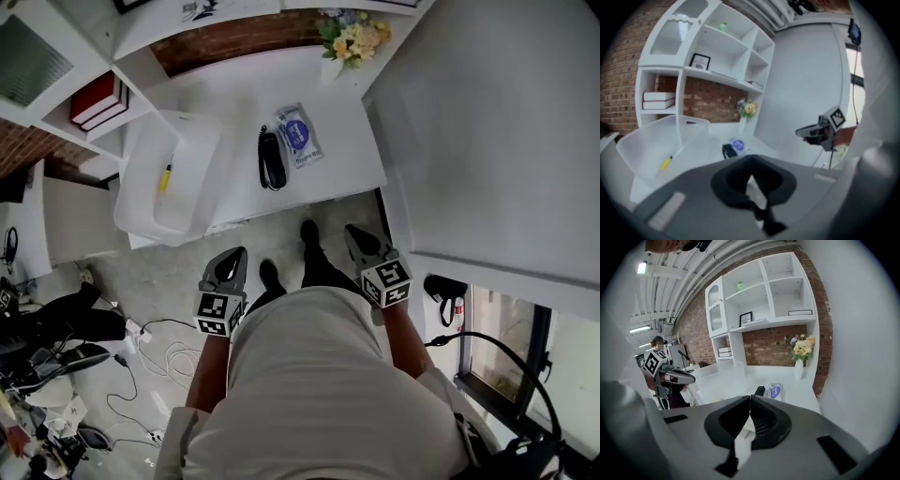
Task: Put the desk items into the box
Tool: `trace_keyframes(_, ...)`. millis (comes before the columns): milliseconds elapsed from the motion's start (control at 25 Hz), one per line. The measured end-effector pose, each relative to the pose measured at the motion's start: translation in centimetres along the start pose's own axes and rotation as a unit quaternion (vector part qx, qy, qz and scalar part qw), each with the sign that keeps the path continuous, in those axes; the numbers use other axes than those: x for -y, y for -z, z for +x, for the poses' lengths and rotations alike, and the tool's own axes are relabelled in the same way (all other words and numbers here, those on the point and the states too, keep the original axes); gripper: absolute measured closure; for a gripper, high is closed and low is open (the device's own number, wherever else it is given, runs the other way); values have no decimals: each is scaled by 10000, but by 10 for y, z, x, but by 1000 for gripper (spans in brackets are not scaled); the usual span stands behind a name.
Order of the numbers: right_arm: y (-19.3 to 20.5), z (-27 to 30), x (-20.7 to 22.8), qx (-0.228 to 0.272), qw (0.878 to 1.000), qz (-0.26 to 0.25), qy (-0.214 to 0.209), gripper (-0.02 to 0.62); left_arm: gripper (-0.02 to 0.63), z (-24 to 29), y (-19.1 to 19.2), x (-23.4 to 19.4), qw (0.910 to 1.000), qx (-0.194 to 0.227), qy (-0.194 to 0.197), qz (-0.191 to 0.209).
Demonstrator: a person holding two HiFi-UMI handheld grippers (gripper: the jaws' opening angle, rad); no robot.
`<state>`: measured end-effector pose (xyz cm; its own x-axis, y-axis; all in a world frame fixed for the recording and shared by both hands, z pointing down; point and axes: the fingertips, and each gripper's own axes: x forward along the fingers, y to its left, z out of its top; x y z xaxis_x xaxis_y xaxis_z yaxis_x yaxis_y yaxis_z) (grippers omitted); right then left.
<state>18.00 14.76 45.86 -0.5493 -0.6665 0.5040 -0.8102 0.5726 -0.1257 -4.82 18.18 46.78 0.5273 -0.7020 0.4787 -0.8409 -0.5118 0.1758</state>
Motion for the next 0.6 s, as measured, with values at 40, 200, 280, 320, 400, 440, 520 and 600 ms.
trace_keyframes(40, -2, 5, 4, -35, 10000, -35, -81, 594, 603, 6, -3, -1, 10000, 25, -80, -29)
trace_keyframes(200, -15, 27, 22, -122, 9989, -222, -398, 594, 603, 32, -15, -11, 9990, 115, -410, -161)
trace_keyframes(280, -22, 36, 31, -157, 9981, -290, -528, 593, 601, 45, -21, -15, 9982, 131, -507, -282)
trace_keyframes(320, -25, 41, 36, -166, 9977, -315, -583, 594, 601, 52, -24, -16, 9979, 144, -536, -333)
trace_keyframes(400, -32, 51, 46, -163, 9969, -354, -680, 594, 601, 65, -29, -18, 9975, 157, -572, -383)
trace_keyframes(440, -35, 56, 51, -164, 9965, -376, -728, 593, 601, 72, -32, -18, 9974, 148, -590, -384)
trace_keyframes(520, -39, 64, 59, -200, 9955, -416, -832, 593, 601, 85, -36, -21, 9971, 114, -650, -380)
trace_keyframes(600, -41, 71, 67, -260, 9942, -448, -940, 593, 601, 99, -39, -25, 9963, 103, -753, -405)
